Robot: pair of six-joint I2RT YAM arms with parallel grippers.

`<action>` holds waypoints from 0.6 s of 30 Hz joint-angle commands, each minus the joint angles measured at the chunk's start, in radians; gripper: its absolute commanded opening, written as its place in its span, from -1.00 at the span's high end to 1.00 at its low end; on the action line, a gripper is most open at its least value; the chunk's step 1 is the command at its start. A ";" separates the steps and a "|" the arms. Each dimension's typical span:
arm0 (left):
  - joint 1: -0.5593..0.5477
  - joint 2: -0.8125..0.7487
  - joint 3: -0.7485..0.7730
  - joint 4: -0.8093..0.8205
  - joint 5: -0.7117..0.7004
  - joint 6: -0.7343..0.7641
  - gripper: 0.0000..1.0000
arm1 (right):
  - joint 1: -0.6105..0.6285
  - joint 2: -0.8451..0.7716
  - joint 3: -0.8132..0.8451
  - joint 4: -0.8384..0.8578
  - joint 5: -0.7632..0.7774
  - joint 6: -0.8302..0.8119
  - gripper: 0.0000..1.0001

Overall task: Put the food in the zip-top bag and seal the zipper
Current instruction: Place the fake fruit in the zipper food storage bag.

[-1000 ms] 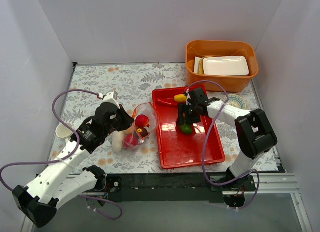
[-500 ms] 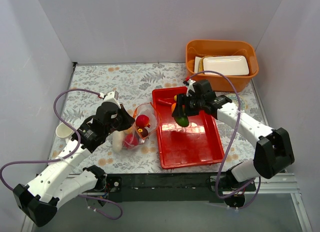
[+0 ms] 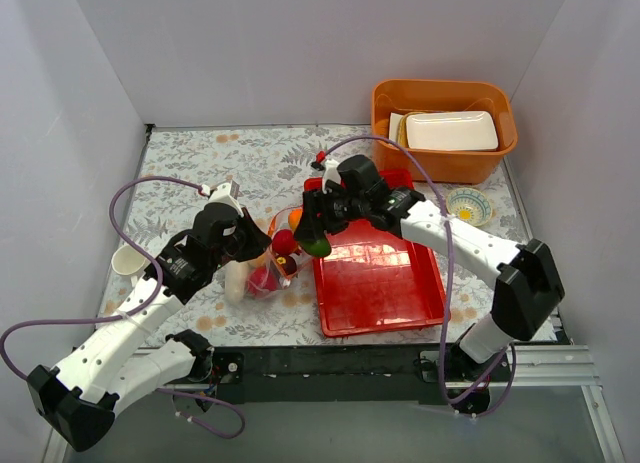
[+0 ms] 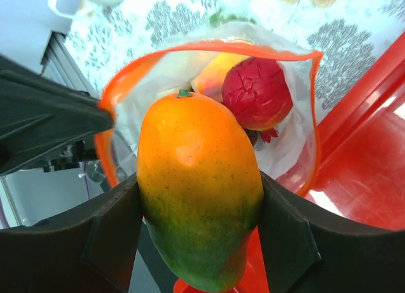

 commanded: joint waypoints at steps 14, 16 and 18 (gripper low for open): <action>0.000 -0.045 0.019 -0.026 -0.008 -0.003 1.00 | 0.062 0.258 0.281 -0.116 -0.009 -0.020 -0.12; 0.000 -0.047 0.017 -0.022 -0.009 -0.003 1.00 | 0.071 0.277 0.301 -0.128 -0.019 -0.027 -0.18; 0.000 -0.050 0.015 -0.022 -0.011 -0.005 1.00 | 0.082 0.287 0.322 -0.142 -0.019 -0.042 -0.29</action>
